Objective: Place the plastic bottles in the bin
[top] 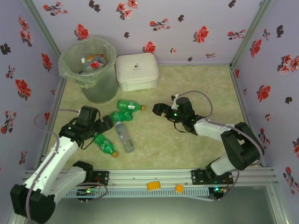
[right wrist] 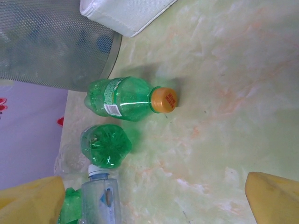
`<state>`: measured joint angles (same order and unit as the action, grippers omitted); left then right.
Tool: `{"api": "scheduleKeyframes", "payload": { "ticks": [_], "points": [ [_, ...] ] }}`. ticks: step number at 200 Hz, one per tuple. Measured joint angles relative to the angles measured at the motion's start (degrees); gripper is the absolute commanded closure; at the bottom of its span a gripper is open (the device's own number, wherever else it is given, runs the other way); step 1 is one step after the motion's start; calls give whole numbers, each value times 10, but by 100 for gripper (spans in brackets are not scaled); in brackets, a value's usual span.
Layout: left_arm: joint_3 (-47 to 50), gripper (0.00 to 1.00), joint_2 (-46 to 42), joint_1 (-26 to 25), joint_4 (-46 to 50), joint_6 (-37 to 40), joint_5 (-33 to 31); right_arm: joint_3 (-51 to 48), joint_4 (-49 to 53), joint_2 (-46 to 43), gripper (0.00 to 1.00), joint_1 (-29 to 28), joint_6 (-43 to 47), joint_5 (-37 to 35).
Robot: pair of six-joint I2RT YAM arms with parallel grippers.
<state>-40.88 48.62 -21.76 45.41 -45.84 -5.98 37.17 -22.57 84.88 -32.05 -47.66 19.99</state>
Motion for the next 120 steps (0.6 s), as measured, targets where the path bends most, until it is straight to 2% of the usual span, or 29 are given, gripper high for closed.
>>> {"api": "scheduleKeyframes", "payload": {
  "ticks": [59,120],
  "points": [
    [83,0,-40,-7,28,-99,-24,8,1,0,1,-2,0,0],
    [160,3,7,-27,-55,-156,-14,11,2,0,0,-2,0,0]
  ]
}}
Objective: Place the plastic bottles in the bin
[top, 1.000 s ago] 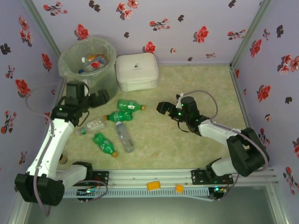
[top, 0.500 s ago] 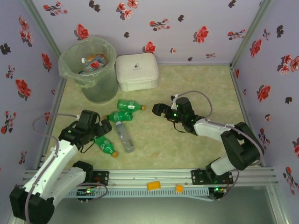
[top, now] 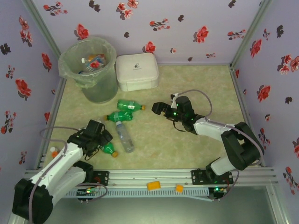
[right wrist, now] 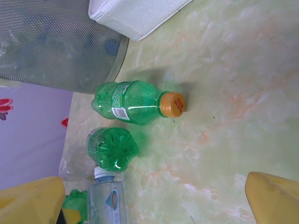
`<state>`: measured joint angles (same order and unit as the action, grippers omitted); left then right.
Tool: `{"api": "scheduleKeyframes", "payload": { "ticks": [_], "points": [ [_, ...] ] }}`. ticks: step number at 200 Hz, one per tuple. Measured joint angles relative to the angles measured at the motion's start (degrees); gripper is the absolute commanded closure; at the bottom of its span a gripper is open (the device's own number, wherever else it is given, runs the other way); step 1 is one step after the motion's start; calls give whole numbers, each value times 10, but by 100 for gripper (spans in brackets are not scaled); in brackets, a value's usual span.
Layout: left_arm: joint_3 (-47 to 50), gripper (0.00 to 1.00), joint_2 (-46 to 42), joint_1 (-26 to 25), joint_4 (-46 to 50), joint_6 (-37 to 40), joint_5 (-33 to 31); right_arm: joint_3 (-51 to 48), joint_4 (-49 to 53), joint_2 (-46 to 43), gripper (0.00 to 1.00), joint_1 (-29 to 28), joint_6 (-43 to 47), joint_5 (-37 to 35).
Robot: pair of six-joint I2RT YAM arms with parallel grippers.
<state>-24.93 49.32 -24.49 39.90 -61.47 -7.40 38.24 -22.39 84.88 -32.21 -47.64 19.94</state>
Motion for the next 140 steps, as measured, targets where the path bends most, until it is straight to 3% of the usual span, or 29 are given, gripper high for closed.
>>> {"api": "scheduleKeyframes", "payload": {
  "ticks": [60,101,140],
  "points": [
    [18,18,39,-16,-73,-12,1,0,12,0,0,-1,0,-5],
    [31,42,32,-17,-83,-19,-6,0,17,0,0,-1,0,-9],
    [33,47,2,-22,-83,-25,-7,0,16,0,0,-1,0,-9]
  ]
}}
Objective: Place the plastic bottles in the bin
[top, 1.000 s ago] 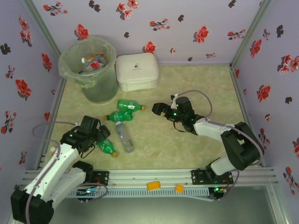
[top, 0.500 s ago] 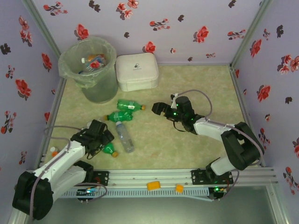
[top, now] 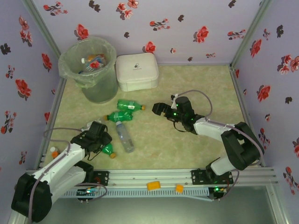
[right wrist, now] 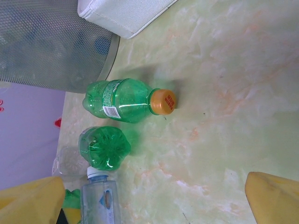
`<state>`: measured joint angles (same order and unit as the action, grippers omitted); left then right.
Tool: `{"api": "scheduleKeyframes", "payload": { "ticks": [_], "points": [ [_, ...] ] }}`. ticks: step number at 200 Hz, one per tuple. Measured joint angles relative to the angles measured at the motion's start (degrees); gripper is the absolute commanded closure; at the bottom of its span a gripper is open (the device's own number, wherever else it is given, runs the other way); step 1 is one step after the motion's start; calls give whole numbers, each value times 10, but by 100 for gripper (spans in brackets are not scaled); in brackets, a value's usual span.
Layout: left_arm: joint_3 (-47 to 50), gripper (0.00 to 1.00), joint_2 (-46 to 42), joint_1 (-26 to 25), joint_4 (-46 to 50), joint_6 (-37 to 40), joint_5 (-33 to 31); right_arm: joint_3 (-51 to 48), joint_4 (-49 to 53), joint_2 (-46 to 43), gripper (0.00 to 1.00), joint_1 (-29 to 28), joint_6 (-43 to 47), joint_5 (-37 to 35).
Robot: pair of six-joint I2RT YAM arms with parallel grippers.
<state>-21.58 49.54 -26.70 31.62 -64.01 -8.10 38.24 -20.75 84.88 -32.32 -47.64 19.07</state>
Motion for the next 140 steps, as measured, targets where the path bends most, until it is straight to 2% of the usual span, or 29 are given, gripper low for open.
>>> {"api": "scheduleKeyframes", "payload": {
  "ticks": [37,69,103,140],
  "points": [
    [-14,48,-36,-6,19,-1,-10,0,0,0,0,-3,0,0],
    [-77,51,-58,-10,31,23,-26,0,0,-7,0,-7,0,0],
    [-171,53,-47,-11,9,94,-51,0,25,-44,0,-7,17,0],
    [-274,57,19,-10,-52,197,-66,12,110,-101,0,-7,63,-23]
  ]
}}
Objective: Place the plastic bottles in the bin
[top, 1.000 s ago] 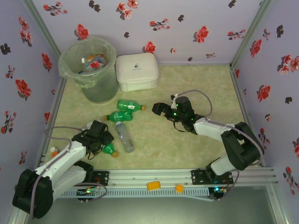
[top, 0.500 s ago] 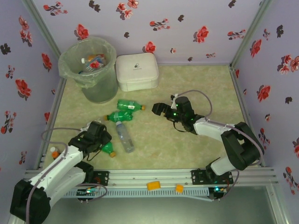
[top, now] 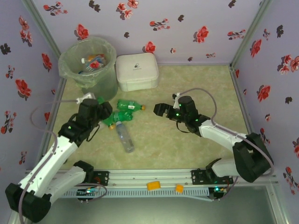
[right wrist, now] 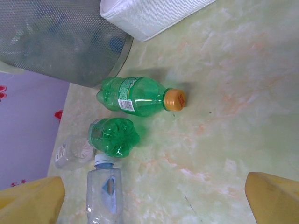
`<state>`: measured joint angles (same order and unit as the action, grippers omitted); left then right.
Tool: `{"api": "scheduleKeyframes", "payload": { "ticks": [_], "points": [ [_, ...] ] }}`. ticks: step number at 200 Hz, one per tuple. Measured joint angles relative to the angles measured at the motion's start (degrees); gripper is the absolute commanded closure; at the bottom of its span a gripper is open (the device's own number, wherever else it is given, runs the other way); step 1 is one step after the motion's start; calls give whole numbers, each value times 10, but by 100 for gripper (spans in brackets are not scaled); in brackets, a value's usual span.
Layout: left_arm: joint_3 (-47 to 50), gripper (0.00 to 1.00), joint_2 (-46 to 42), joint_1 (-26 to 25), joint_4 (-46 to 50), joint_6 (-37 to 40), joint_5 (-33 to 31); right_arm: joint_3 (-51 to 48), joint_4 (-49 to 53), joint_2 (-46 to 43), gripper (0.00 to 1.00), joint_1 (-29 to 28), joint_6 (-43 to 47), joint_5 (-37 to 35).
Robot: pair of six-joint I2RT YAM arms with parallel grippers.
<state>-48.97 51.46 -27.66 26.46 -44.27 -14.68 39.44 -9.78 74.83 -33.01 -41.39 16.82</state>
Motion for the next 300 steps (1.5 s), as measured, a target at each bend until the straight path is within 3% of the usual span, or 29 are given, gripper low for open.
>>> {"api": "scheduleKeyframes", "payload": {
  "ticks": [20,99,181,234,271,282,300],
  "points": [
    [-64,64,50,12,-33,57,5,13,47,-31,0,0,25,-23],
    [-369,67,270,122,-77,205,99,21,142,-105,0,0,82,-116],
    [-646,67,488,206,-27,254,149,24,175,-109,0,0,99,-144],
    [-760,66,609,221,63,254,169,28,190,-115,0,0,99,-153],
    [-775,64,635,224,107,253,176,28,192,-131,0,0,99,-161],
    [-775,61,638,227,114,250,178,28,192,-135,0,0,100,-166],
    [-773,46,639,231,118,245,179,28,192,-139,0,0,100,-169]
  ]
}}
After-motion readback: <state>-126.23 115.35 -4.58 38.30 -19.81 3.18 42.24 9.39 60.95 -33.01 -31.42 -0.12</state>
